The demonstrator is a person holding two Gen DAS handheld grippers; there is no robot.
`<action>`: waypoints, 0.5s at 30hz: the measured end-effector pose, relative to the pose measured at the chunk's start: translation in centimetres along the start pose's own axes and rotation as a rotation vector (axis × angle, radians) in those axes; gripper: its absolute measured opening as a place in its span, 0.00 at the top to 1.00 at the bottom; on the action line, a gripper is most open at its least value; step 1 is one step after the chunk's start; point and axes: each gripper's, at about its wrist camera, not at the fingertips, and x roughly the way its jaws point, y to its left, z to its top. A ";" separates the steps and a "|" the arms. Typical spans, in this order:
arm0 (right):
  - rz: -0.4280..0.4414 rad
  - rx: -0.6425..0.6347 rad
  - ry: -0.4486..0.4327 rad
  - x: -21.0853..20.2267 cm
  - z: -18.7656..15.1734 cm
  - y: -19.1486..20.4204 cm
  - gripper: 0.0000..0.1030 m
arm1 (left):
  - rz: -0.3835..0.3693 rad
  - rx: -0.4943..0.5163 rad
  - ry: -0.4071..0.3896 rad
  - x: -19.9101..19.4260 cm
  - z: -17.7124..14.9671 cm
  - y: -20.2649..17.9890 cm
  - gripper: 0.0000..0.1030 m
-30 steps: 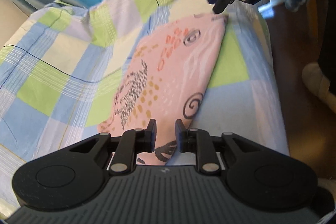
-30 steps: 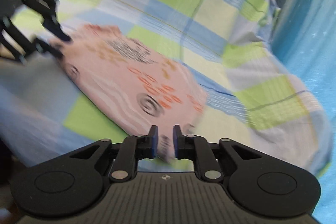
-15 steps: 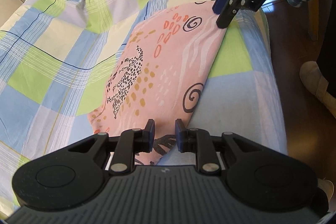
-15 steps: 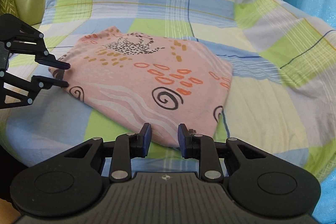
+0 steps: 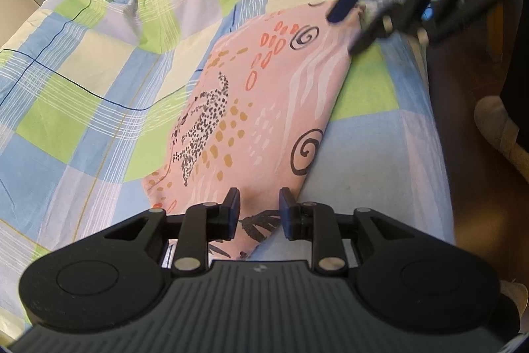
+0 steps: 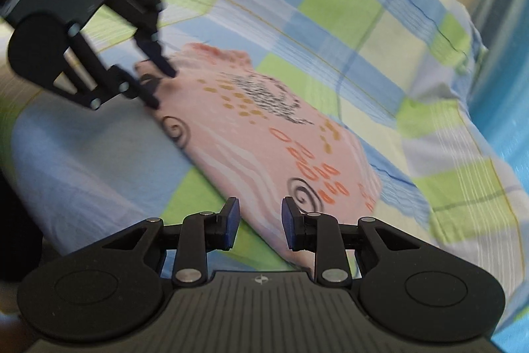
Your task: Fold clothes
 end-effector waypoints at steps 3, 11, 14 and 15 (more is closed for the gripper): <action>-0.012 -0.125 0.029 1.3 0.4 1.4 0.74 | -0.011 -0.073 -0.054 -0.9 -0.2 1.2 0.71; -0.104 -0.303 0.055 2.9 0.5 3.0 0.98 | -0.019 0.119 -0.051 -0.5 0.5 -2.0 0.68; -0.110 -0.223 0.013 1.9 1.0 1.8 0.98 | 0.014 0.208 -0.060 0.2 1.0 -3.5 0.61; -0.111 -0.203 0.003 1.6 1.1 1.4 0.98 | 0.031 0.230 -0.065 0.4 1.0 -3.8 0.57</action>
